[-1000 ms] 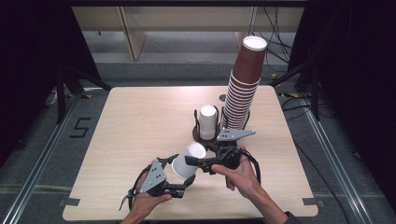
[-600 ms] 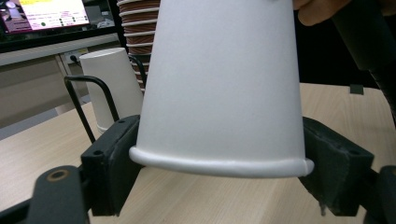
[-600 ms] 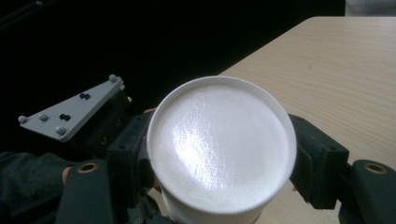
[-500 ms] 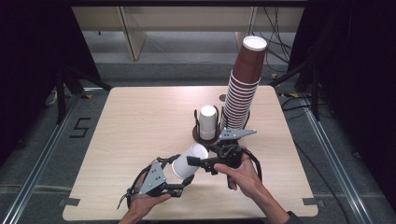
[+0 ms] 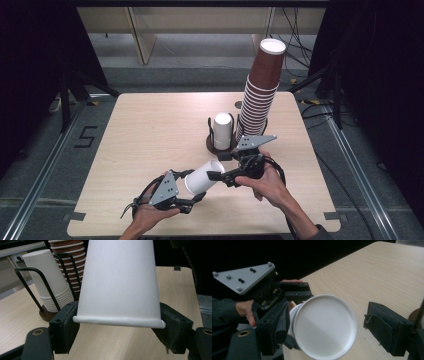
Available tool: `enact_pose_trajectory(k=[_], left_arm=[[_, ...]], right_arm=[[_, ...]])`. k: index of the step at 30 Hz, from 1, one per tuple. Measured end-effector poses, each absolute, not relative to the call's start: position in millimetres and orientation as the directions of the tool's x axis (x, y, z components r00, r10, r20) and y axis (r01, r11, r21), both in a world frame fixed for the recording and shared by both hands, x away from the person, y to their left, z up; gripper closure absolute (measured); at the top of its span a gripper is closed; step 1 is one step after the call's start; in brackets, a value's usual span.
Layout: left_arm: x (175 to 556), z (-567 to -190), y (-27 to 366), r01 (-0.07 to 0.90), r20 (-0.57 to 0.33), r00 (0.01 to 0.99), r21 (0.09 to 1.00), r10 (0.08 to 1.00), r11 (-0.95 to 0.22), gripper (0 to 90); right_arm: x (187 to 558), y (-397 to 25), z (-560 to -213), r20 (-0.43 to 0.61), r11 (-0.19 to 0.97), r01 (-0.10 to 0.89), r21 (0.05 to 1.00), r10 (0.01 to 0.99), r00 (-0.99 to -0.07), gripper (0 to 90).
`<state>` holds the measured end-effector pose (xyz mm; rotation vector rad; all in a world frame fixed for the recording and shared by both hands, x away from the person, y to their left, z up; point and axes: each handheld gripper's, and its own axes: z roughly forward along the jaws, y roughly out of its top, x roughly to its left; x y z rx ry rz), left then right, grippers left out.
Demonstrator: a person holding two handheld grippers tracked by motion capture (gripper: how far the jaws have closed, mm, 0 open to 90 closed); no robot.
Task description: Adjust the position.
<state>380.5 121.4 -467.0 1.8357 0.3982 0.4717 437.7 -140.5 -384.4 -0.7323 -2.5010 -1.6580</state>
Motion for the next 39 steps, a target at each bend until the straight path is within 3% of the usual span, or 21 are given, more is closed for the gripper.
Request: enact_pose_trajectory(k=[7,25,39], left_arm=[[380.2,-467.8,117.9,0.042,0.139,0.877,0.931,0.460,-0.362,25.2],[379.7,-465.6,118.6,0.002,0.205,0.903,0.876,0.377,-0.482,25.5],[376.0,-464.5,116.0,-0.043,0.231,0.919,0.864,0.320,-0.501,25.4]], right_arm=[[433.6,-145.6,-376.1,0.190,0.408,0.331,0.851,0.350,-0.917,22.9],[421.8,-143.3,-380.7,0.040,0.617,0.177,0.767,0.229,-0.973,22.9],[417.7,-133.2,-389.8,0.033,0.682,0.118,0.722,0.137,-0.990,26.7]])
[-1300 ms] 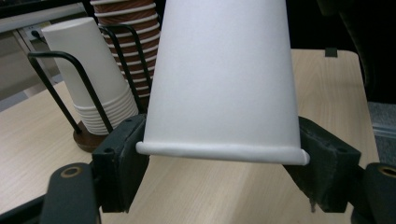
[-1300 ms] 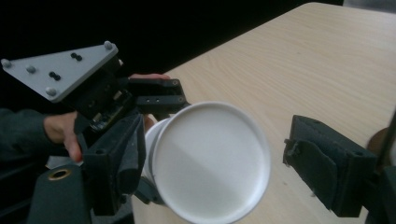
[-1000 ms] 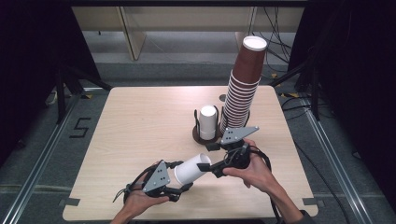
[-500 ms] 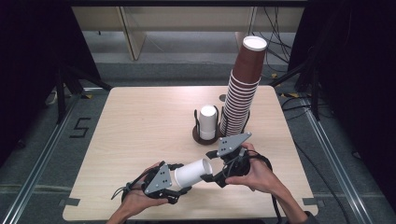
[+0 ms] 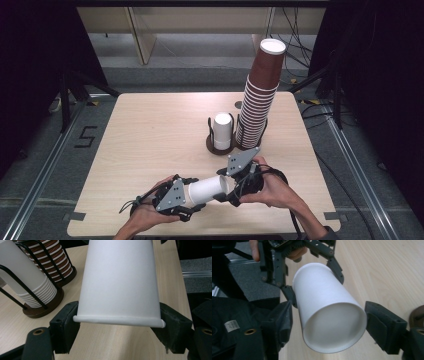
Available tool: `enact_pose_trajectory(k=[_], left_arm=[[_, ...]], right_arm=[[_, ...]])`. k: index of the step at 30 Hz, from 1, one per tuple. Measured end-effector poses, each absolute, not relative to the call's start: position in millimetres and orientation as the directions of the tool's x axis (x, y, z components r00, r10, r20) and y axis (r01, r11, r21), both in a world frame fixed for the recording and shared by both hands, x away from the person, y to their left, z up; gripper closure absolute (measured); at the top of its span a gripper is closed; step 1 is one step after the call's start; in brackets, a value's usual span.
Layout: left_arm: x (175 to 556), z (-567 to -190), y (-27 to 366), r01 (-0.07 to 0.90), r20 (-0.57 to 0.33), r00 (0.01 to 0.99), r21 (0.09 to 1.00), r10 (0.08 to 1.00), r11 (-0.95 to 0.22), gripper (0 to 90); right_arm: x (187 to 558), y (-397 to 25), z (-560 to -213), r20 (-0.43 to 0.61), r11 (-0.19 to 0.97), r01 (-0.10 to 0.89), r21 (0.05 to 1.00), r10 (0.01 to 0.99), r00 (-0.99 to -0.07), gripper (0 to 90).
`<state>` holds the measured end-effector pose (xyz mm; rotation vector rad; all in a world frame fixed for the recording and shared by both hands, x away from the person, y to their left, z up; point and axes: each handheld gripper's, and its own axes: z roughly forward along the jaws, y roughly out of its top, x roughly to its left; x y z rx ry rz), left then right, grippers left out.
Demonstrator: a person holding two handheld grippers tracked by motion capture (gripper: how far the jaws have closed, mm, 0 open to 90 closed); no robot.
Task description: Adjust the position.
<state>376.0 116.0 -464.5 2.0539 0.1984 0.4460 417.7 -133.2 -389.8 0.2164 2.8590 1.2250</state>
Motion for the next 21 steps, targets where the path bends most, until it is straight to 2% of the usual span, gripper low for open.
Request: enact_pose_trajectory(k=[1,2,5,13,17,21], left_arm=[[375.8,-464.6,116.3,-0.047,0.227,0.922,0.870,0.315,-0.490,25.4],[375.7,-464.3,116.9,-0.052,0.228,0.924,0.870,0.307,-0.490,25.4],[375.8,-465.0,118.0,-0.055,0.221,0.928,0.879,0.301,-0.474,24.2],[379.0,-466.8,125.3,-0.050,0.157,0.944,0.936,0.289,-0.348,20.9],[379.3,-466.0,127.6,-0.060,0.159,0.946,0.942,0.283,-0.329,20.7],[378.8,-465.0,127.4,-0.065,0.176,0.940,0.933,0.291,-0.354,25.3]], right_arm=[[418.4,-133.3,-390.2,0.025,0.681,0.109,0.724,0.132,-0.991,27.6],[417.5,-133.9,-390.8,0.056,0.679,0.141,0.720,0.146,-0.988,32.2],[420.5,-136.0,-390.9,0.079,0.662,0.139,0.737,0.121,-0.990,33.9],[424.4,-143.9,-387.5,0.125,0.622,0.161,0.766,0.102,-0.987,34.4],[425.0,-145.3,-387.3,0.145,0.617,0.174,0.768,0.097,-0.985,34.5],[424.7,-144.8,-388.5,0.129,0.632,0.164,0.757,0.102,-0.986,34.1]])
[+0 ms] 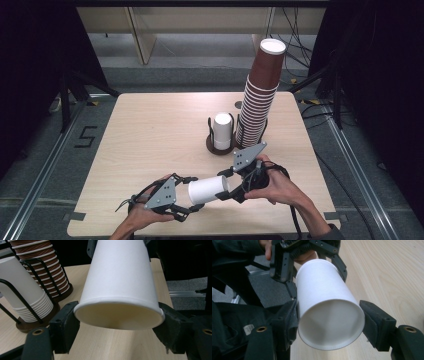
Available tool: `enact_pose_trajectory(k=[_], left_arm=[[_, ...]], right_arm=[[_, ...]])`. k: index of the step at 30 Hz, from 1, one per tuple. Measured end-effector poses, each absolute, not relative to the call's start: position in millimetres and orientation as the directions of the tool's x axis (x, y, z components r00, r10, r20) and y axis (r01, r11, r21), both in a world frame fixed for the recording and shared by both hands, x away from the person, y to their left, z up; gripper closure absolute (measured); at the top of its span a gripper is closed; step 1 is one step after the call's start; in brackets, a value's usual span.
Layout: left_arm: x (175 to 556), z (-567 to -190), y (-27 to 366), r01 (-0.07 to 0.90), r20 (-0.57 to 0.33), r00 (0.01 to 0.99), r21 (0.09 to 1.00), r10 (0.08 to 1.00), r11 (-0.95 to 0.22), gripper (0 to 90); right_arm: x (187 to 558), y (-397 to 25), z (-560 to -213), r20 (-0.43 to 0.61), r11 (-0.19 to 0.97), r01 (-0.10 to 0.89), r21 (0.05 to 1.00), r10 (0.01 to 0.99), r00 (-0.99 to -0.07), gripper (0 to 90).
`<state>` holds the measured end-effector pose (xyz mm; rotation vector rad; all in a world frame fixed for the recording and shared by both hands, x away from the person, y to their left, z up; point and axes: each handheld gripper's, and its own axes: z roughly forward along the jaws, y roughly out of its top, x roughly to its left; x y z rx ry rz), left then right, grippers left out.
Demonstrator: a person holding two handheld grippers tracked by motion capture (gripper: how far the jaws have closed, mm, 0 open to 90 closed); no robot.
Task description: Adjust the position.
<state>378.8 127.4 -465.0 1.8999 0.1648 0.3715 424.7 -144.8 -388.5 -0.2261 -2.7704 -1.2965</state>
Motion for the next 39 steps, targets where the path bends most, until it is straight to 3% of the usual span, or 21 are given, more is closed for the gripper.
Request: enact_pose_trajectory(k=[6,16,39], left_arm=[[379.5,-461.3,127.7,-0.039,0.177,0.937,0.908,0.300,-0.416,28.1],[377.3,-458.2,123.4,0.017,0.151,0.939,0.878,0.309,-0.479,28.1],[371.7,-457.3,119.0,-0.007,0.149,0.956,0.873,0.254,-0.488,25.9]], right_arm=[[417.7,-137.6,-388.2,0.040,0.691,0.117,0.713,0.126,-0.991,24.3],[406.4,-122.6,-386.2,-0.123,0.779,-0.009,0.627,0.087,-0.988,22.4],[401.2,-109.6,-403.1,-0.136,0.844,-0.091,0.529,-0.021,-0.991,32.5]])
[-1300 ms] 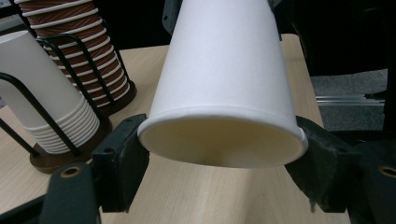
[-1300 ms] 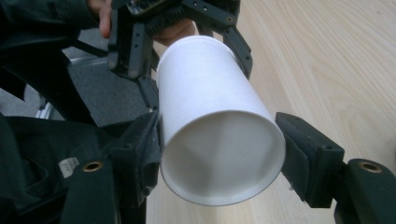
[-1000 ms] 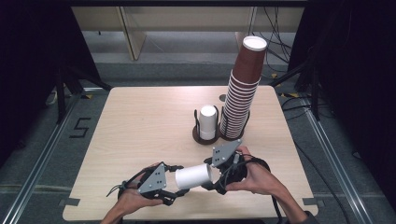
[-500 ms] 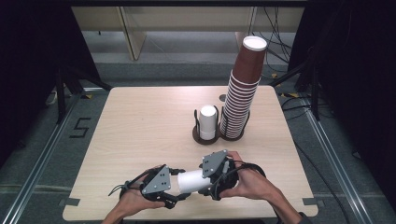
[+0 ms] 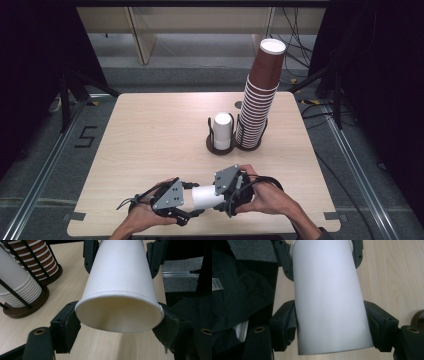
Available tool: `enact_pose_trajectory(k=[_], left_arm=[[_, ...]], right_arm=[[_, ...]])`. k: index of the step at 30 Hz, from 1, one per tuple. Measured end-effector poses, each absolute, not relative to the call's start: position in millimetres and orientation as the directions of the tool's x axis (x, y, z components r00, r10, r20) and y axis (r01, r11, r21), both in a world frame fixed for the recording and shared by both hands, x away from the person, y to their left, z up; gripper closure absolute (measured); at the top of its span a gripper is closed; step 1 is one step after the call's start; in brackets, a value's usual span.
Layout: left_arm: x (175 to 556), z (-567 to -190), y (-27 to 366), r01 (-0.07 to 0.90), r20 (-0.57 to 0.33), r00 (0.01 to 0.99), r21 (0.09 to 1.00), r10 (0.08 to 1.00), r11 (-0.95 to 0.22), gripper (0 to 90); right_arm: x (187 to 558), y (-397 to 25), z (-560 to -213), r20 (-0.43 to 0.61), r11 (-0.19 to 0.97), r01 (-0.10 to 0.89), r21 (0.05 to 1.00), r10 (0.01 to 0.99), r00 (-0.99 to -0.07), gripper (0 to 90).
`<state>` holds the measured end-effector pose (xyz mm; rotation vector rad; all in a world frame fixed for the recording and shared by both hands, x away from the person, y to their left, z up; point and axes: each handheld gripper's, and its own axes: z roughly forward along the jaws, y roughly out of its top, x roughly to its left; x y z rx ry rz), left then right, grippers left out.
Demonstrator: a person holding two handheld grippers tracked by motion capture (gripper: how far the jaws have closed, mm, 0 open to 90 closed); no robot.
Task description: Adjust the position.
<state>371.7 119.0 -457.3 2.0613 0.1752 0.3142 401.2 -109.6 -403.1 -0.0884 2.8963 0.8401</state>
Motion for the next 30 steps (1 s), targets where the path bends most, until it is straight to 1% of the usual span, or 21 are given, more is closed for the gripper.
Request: enact_pose_trajectory(k=[2,3,5,9,16,19,21,22,23,27,30], left_arm=[[373.5,-458.3,122.4,0.003,0.125,0.954,0.905,0.273,-0.425,22.6],[374.8,-458.5,124.5,0.023,0.092,0.954,0.926,0.285,-0.376,21.5],[377.5,-458.7,128.5,0.040,0.058,0.953,0.949,0.299,-0.312,18.1],[378.5,-458.4,131.8,0.040,0.032,0.953,0.972,0.301,-0.232,16.9],[376.7,-457.2,130.0,0.048,0.022,0.954,0.973,0.298,-0.225,15.6],[376.4,-457.0,129.3,0.050,0.017,0.954,0.975,0.299,-0.216,17.2],[377.9,-456.9,129.9,0.044,0.014,0.958,0.980,0.286,-0.196,20.6],[378.3,-455.2,133.0,0.038,0.028,0.957,0.974,0.287,-0.224,21.2],[378.2,-455.0,133.3,0.039,0.025,0.959,0.975,0.282,-0.219,22.1],[378.5,-452.5,135.8,0.008,0.058,0.962,0.971,0.267,-0.238,25.2],[378.3,-452.3,136.2,0.010,0.054,0.963,0.972,0.265,-0.234,26.6]], right_arm=[[403.7,-112.3,-403.4,-0.125,0.832,-0.101,0.546,-0.038,-0.991,32.7],[404.8,-114.6,-403.2,-0.112,0.824,-0.093,0.559,-0.036,-0.993,33.3],[408.7,-119.4,-402.5,-0.091,0.799,-0.075,0.596,-0.026,-0.995,33.4],[413.9,-128.2,-399.0,-0.052,0.749,-0.042,0.661,-0.010,-0.999,33.5],[415.6,-131.4,-400.4,-0.024,0.722,-0.025,0.691,-0.012,-1.000,33.5],[416.1,-130.7,-401.2,-0.023,0.716,-0.028,0.698,-0.016,-1.000,33.5],[416.2,-131.0,-401.5,-0.015,0.710,-0.025,0.703,-0.020,-1.000,33.5],[416.1,-131.5,-401.6,-0.012,0.709,-0.021,0.705,-0.017,-1.000,33.6],[416.3,-131.8,-401.6,-0.005,0.703,-0.017,0.711,-0.019,-1.000,33.9],[417.0,-132.3,-402.8,0.006,0.697,-0.013,0.717,-0.025,-1.000,34.6],[417.3,-132.7,-403.3,0.010,0.693,-0.010,0.721,-0.025,-1.000,34.8]])
